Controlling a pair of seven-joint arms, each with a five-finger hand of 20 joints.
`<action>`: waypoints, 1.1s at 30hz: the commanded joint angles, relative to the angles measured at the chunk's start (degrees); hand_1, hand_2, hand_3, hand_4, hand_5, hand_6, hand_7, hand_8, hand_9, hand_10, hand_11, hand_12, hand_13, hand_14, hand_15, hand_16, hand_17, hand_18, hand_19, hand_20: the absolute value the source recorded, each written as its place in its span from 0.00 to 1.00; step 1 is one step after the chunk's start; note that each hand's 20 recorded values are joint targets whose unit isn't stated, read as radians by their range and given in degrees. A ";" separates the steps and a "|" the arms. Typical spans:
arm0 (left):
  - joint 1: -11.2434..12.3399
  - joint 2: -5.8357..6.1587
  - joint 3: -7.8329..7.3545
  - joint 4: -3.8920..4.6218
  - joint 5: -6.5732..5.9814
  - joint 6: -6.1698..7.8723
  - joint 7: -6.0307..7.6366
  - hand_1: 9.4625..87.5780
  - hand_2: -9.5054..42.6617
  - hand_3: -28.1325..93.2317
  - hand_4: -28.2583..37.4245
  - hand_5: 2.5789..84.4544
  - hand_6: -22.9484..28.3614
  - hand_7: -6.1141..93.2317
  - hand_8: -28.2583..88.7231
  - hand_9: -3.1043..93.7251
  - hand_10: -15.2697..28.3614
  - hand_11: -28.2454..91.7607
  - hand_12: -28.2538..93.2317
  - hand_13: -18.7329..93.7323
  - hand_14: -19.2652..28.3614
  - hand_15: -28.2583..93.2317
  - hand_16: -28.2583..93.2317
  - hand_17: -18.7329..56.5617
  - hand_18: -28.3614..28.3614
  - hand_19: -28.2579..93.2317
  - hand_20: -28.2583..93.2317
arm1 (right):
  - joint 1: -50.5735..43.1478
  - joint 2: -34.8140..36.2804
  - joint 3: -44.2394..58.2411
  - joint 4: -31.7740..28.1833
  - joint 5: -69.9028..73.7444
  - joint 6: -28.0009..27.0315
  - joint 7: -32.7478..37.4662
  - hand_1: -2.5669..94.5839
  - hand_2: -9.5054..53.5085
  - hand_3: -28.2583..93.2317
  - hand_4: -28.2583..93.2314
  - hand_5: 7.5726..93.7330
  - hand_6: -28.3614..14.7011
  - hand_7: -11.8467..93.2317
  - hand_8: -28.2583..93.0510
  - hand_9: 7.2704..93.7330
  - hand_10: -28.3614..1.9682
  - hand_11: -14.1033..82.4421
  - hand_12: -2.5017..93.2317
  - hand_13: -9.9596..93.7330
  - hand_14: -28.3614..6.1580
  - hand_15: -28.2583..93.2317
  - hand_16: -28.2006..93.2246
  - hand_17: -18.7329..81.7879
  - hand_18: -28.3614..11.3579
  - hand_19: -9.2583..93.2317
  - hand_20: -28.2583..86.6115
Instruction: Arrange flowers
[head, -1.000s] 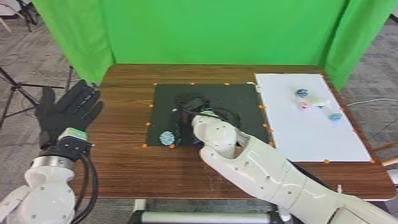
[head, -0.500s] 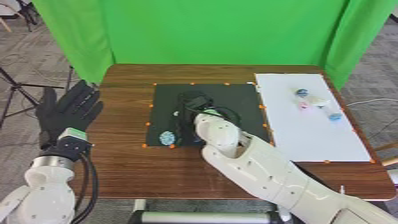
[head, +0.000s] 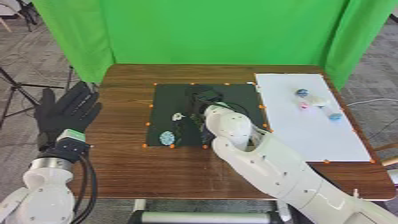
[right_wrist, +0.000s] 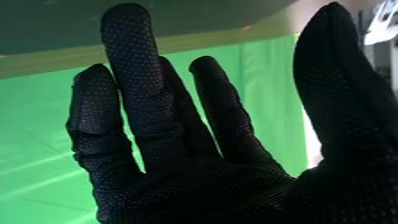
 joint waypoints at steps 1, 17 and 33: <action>1.65 -1.04 -1.63 -0.76 0.24 -1.28 -0.30 0.21 0.46 0.79 0.00 0.46 0.60 0.25 0.16 0.36 0.67 0.45 0.32 0.36 0.69 0.58 0.17 0.17 0.74 0.52 0.35 | -5.06 10.25 9.29 -9.64 2.57 2.59 2.79 0.34 0.00 0.86 0.00 0.43 0.46 0.22 0.13 0.47 0.27 0.26 0.13 0.71 0.42 0.64 0.39 0.52 0.06 0.91 0.52; 4.28 -0.41 -2.83 -1.73 0.19 -0.96 1.85 0.18 0.55 0.75 0.00 0.46 0.60 0.24 0.16 0.37 0.67 0.44 0.32 0.37 0.69 0.57 0.17 0.17 0.74 0.52 0.35 | -27.35 32.51 34.14 -16.28 3.32 2.44 10.98 0.37 0.00 0.86 0.01 0.40 0.43 0.21 0.14 0.43 0.30 0.25 0.14 0.71 0.42 0.79 0.40 0.53 0.06 0.94 0.53; 4.40 -0.25 -2.62 -1.93 0.50 -1.21 2.17 0.18 0.50 0.79 0.00 0.46 0.60 0.25 0.16 0.37 0.67 0.44 0.32 0.37 0.68 0.57 0.17 0.17 0.74 0.52 0.35 | -32.18 33.63 42.72 -12.33 9.02 -3.44 11.17 0.35 0.00 0.87 0.00 0.38 0.46 0.21 0.14 0.40 0.35 0.26 0.14 0.68 0.40 0.79 0.39 0.50 0.07 0.92 0.53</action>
